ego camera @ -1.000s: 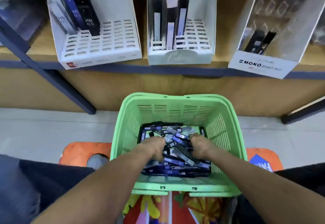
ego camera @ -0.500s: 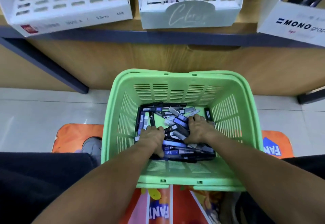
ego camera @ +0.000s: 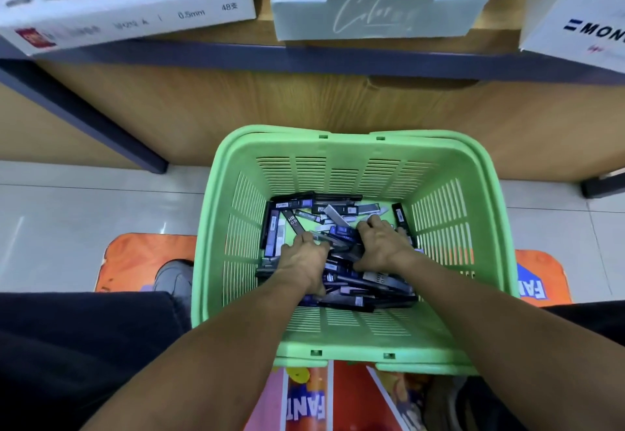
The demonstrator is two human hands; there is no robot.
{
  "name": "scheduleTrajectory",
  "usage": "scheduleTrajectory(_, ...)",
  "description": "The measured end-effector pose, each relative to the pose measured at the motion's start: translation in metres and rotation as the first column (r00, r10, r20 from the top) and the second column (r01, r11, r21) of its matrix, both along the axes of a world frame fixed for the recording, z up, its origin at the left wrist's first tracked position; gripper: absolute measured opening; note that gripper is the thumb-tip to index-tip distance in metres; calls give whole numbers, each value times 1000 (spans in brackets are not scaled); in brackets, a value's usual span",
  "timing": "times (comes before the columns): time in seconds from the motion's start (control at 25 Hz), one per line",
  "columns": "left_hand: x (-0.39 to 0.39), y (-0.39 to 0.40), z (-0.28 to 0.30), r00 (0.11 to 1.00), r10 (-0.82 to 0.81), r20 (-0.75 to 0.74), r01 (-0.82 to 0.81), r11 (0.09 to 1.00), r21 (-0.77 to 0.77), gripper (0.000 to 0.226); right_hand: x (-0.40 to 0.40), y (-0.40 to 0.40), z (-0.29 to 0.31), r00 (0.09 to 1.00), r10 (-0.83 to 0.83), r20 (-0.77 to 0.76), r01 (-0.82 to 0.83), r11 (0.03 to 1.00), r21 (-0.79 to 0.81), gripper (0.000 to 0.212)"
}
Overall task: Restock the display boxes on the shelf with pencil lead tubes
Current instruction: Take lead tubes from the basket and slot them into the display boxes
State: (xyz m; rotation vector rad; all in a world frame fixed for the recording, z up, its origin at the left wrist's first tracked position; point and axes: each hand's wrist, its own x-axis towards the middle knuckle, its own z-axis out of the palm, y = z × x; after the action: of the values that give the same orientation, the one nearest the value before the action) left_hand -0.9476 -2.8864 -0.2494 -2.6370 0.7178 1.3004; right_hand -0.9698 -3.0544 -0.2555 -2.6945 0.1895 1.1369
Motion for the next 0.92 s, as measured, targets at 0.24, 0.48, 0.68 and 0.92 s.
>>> scheduleTrajectory(0.24, 10, 8, 10, 999, 9, -37, -14, 993, -116, 51, 4, -7, -1, 986, -161, 43, 158, 985, 72, 66)
scheduleTrajectory(0.48, 31, 21, 16, 869, 237, -434, -378, 884, -274, 54, 15, -29, 12, 898, -418, -135, 438, 835, 332, 28)
scheduleTrajectory(0.68, 30, 18, 17, 604, 569, -558, -776, 578, -250, 22, 18, -36, 15, 811, -556, -184, 580, 721, 379, 21)
scheduleTrajectory(0.92, 17, 7, 7, 208, 820, -533, -977, 145, -158, 64, 15, -11, 7, 843, -526, -115, 529, 769, 358, 25)
